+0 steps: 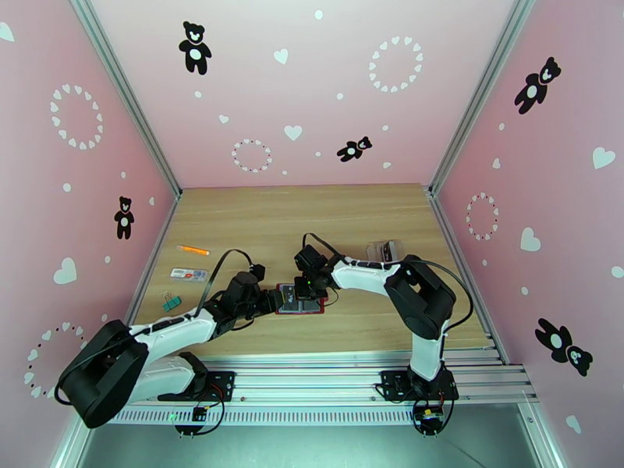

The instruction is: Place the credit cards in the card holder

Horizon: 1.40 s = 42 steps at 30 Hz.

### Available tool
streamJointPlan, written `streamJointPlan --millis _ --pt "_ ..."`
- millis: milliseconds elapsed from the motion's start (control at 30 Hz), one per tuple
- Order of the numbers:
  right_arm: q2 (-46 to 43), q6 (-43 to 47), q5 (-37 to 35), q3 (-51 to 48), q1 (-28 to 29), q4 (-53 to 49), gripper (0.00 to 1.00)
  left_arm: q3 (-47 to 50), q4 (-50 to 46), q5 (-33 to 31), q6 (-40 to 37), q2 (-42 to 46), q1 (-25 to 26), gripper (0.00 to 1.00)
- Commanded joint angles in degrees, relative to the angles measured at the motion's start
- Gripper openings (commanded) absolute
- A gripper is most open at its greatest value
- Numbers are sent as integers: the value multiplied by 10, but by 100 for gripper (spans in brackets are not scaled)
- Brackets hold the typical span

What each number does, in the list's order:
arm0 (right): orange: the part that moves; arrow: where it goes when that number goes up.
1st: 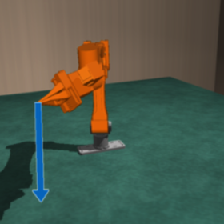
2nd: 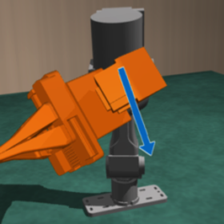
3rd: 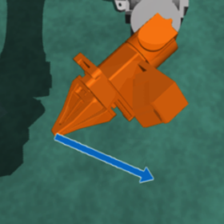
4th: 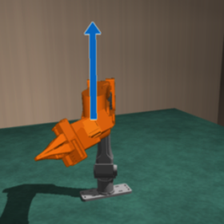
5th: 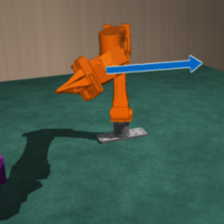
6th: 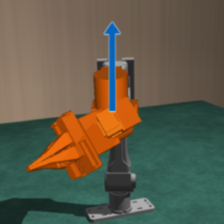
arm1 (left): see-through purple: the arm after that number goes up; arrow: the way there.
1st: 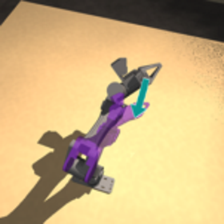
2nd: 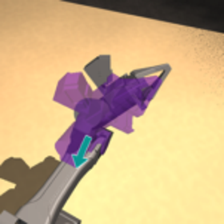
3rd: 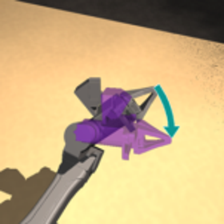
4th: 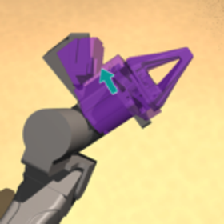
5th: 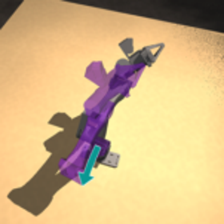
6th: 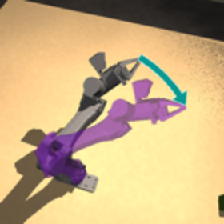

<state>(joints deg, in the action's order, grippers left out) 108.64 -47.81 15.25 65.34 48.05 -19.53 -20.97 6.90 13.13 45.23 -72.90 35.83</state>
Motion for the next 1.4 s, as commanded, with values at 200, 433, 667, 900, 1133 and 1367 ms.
streamJointPlan --millis 200,433,667,900,1133,1367 --pt "22 4 -7 -5 3 -11 0 -17 29 25 -3 -30 5 36" --pt "22 7 -8 -4 3 -15 0 -20 23 21 -5 -24 8 34" --pt "20 10 -7 -2 3 -18 0 -29 24 21 -7 -39 18 34" --pt "23 11 -6 -1 2 -18 0 -35 25 17 -8 -57 23 33" --pt "21 12 -8 -3 3 -19 0 -32 9 2 -9 -39 24 33" --pt "21 11 -7 -4 2 -17 0 -31 18 10 -6 -45 27 33"
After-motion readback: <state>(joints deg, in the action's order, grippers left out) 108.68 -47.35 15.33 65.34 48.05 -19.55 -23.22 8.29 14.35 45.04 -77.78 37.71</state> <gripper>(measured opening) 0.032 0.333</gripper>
